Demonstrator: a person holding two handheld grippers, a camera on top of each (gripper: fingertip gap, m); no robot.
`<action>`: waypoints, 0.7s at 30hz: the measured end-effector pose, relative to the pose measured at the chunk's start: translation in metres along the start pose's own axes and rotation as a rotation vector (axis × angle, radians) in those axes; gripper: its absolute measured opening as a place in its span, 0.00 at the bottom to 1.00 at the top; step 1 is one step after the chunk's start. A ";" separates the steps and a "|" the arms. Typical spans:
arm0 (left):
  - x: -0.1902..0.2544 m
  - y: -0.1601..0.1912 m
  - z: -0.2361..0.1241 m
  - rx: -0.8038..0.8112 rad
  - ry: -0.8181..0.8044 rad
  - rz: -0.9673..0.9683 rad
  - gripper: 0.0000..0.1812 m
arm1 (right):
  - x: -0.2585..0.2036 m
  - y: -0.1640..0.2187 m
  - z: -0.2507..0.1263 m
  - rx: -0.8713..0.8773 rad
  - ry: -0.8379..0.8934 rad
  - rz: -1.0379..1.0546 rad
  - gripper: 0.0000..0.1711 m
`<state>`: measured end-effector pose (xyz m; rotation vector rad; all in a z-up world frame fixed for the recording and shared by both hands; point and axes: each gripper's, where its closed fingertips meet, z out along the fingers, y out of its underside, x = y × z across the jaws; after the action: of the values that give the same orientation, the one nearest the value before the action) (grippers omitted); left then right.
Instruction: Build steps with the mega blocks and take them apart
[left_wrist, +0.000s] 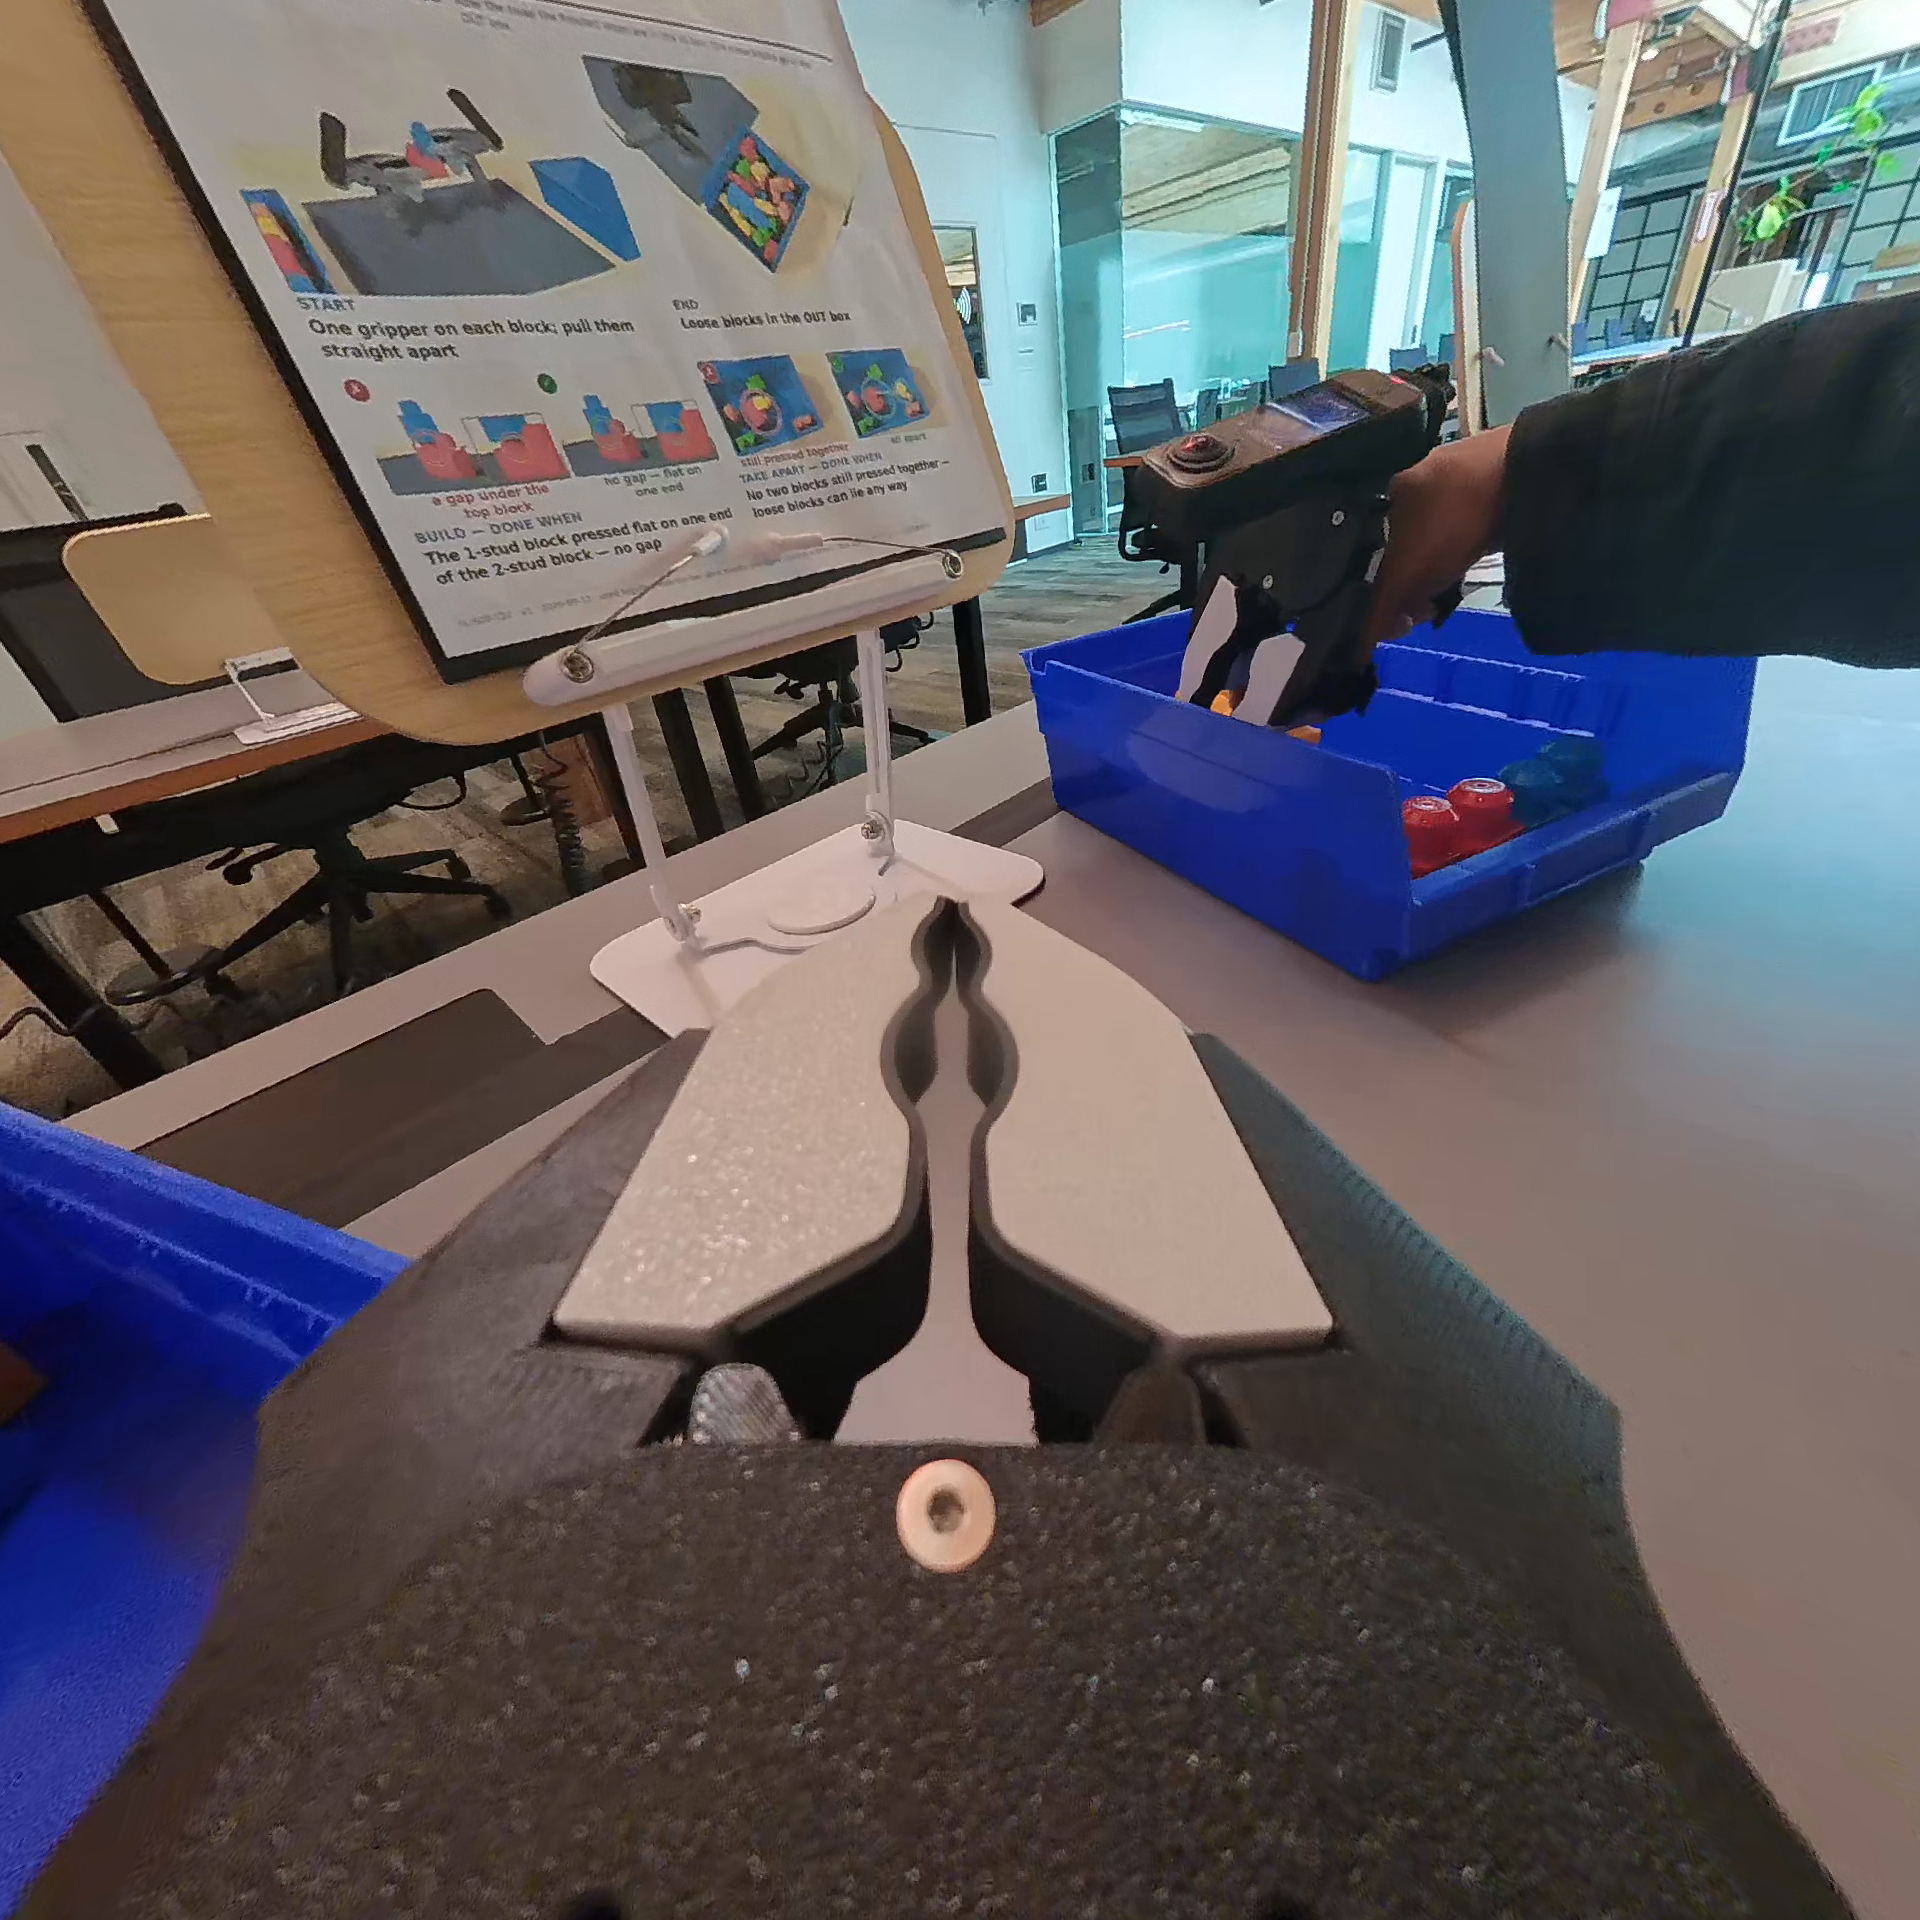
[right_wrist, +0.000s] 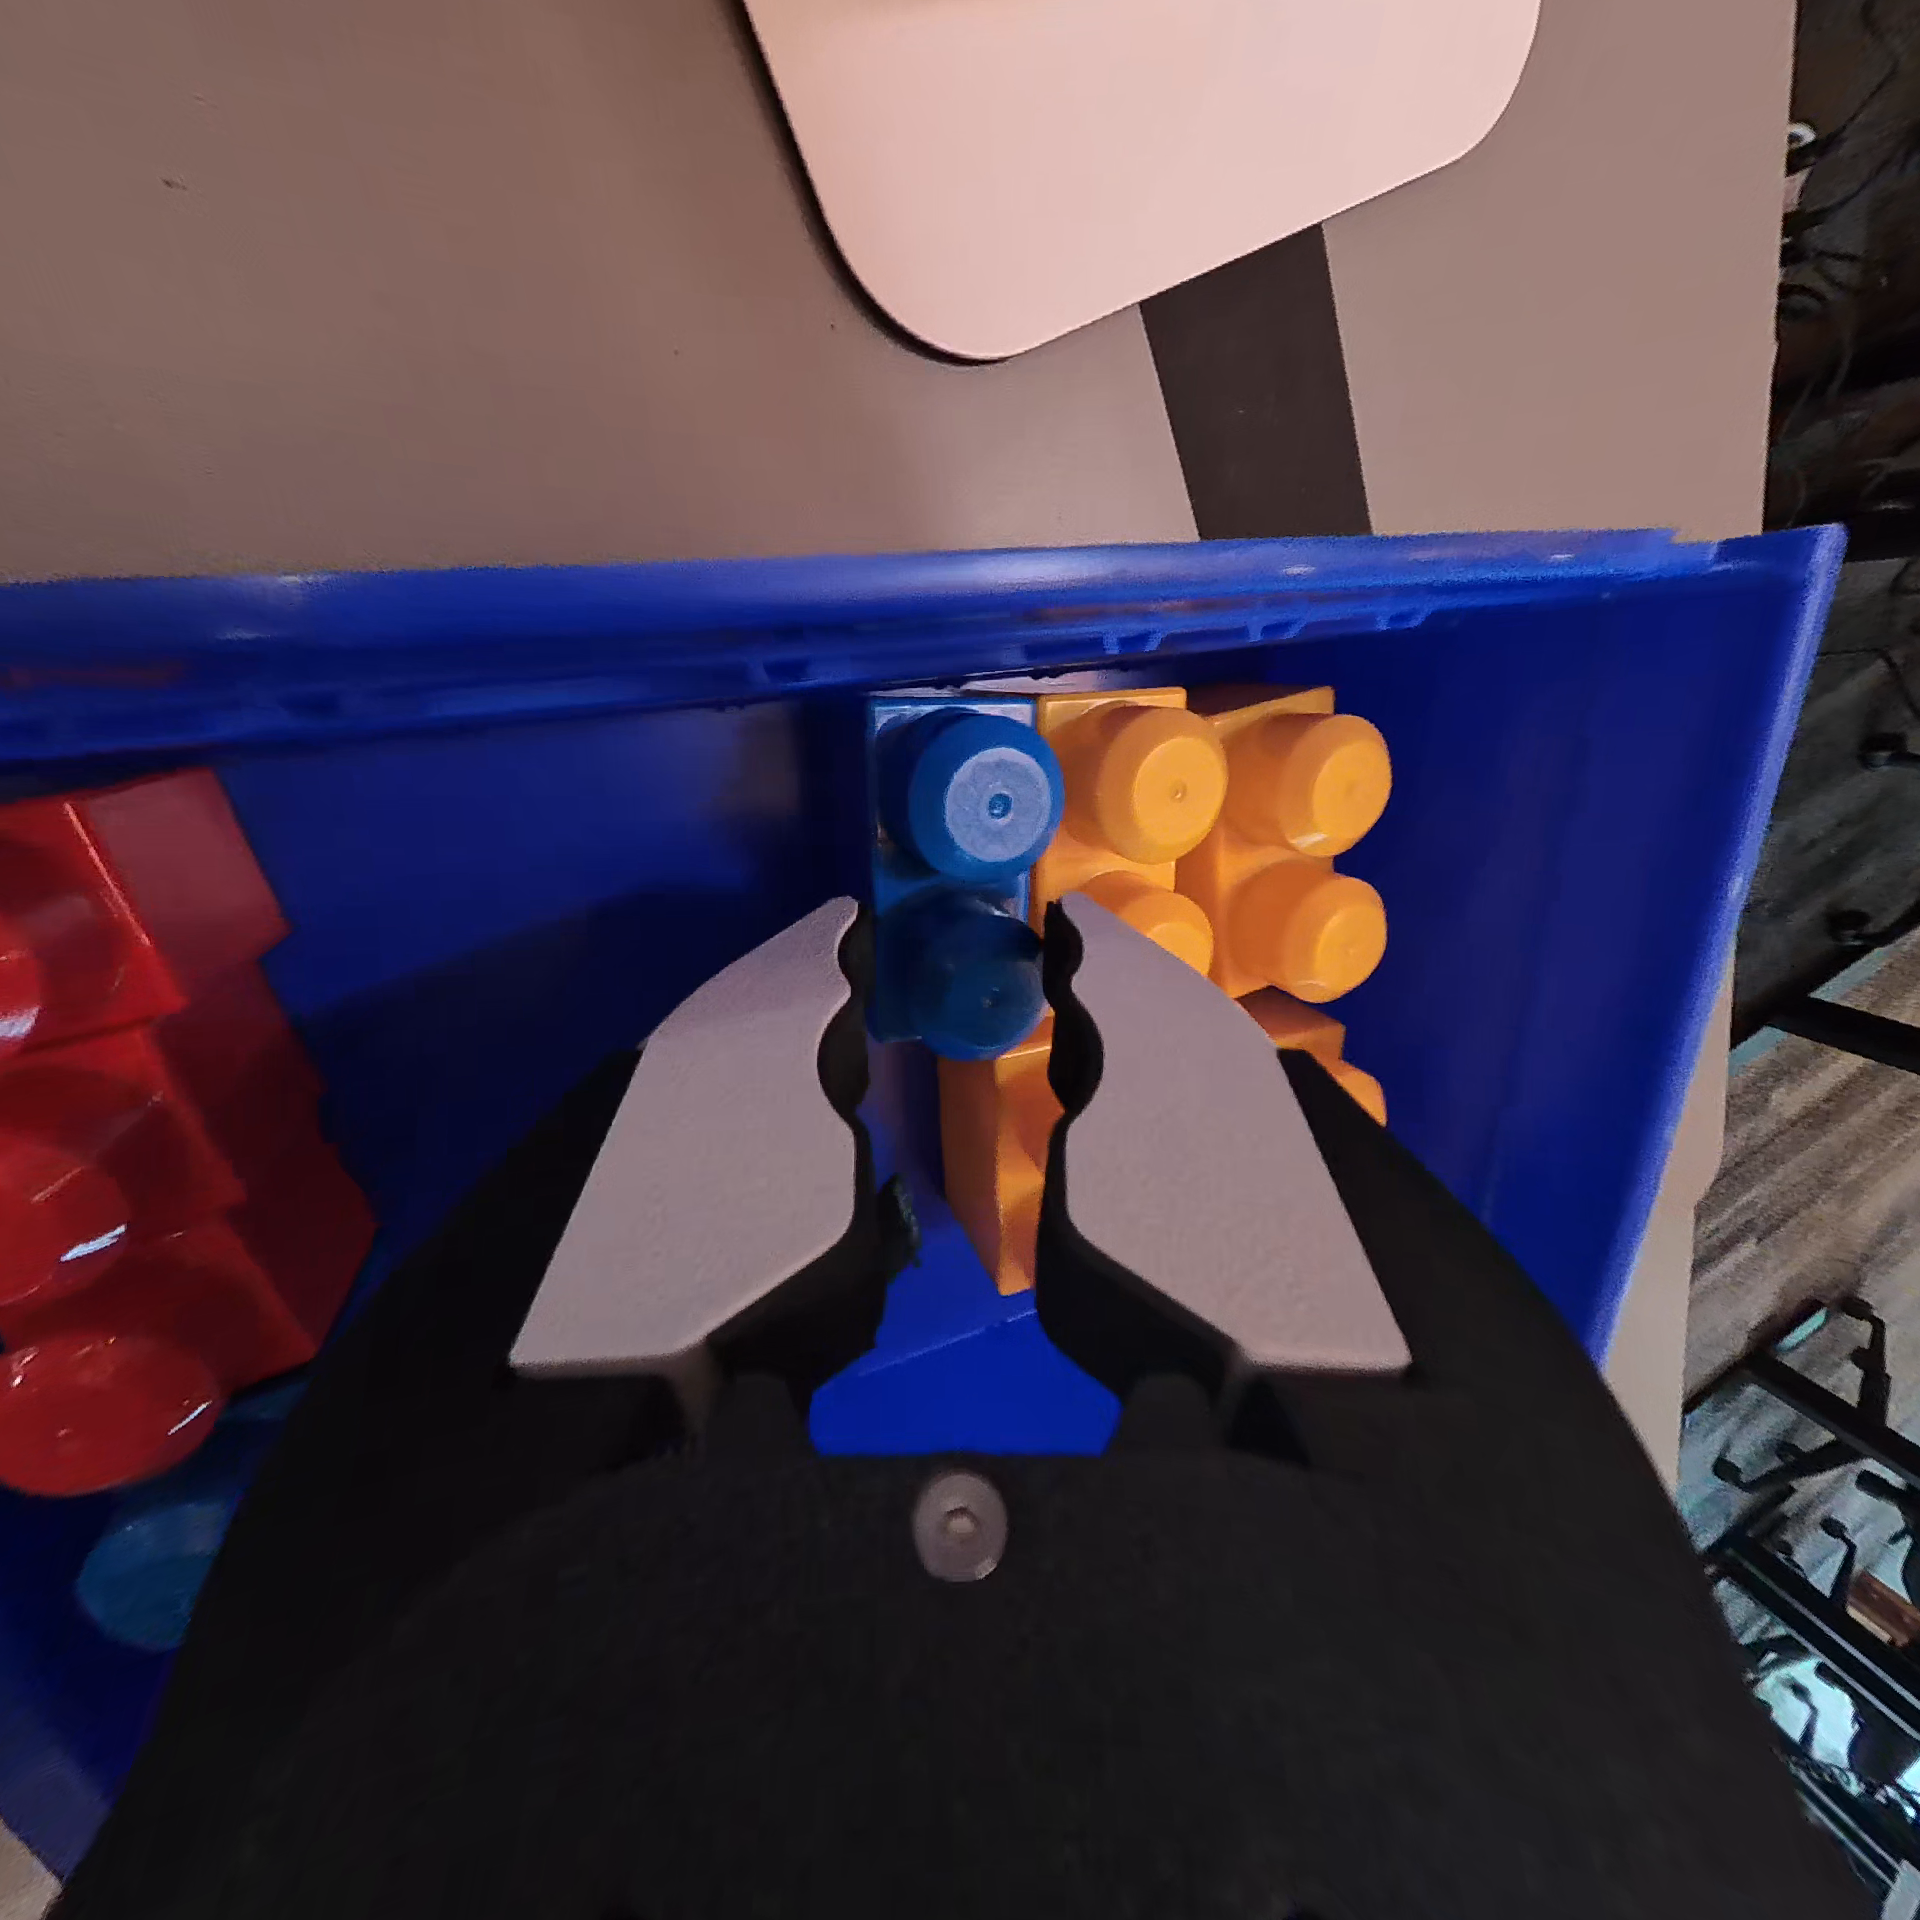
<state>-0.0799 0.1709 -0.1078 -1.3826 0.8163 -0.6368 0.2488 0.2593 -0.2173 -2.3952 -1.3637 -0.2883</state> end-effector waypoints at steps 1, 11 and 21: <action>0.000 0.000 0.000 -0.002 0.000 0.002 0.00 | 0.001 0.000 0.000 0.000 0.008 0.002 0.18; -0.001 -0.002 -0.001 0.002 -0.005 0.009 0.00 | 0.009 -0.025 -0.042 0.196 0.087 0.069 0.22; -0.034 -0.012 -0.014 0.060 -0.167 -0.009 0.00 | -0.149 -0.172 -0.123 0.557 -0.185 -0.205 0.25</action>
<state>-0.1098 0.1888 -0.0916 -1.3657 0.6537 -0.5407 0.0255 0.1709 -0.1206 -1.8590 -1.5288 0.2431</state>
